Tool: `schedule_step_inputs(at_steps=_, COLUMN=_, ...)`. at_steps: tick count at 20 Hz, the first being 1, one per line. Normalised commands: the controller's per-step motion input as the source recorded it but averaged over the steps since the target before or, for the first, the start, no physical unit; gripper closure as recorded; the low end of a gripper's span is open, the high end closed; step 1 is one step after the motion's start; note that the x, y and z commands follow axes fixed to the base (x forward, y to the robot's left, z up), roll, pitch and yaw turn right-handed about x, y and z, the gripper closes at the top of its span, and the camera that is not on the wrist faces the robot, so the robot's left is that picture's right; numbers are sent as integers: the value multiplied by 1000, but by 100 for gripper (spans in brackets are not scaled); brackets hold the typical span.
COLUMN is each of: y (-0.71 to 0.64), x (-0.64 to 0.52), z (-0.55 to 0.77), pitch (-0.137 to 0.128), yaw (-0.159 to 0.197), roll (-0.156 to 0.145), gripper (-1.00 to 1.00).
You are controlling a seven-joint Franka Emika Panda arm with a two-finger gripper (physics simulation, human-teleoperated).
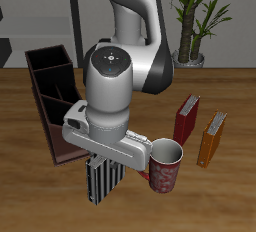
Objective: Place the striped book into the right desk caddy's left compartment
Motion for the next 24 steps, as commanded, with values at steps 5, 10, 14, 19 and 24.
schedule_step_inputs(at_steps=5, y=-110, x=-271, z=632, pitch=-83, yaw=15, roll=-10, gripper=100)
schedule_step_inputs(at_steps=10, y=-207, x=-456, z=862, pitch=-105, yaw=-3, roll=-15, gripper=100)
schedule_step_inputs(at_steps=14, y=-238, x=-525, z=793, pitch=-85, yaw=21, roll=-28, gripper=100)
schedule_step_inputs(at_steps=19, y=-194, x=-554, z=688, pitch=-73, yaw=7, roll=-29, gripper=100)
schedule_step_inputs(at_steps=24, y=-174, x=-494, z=574, pitch=-58, yaw=19, roll=-26, gripper=100)
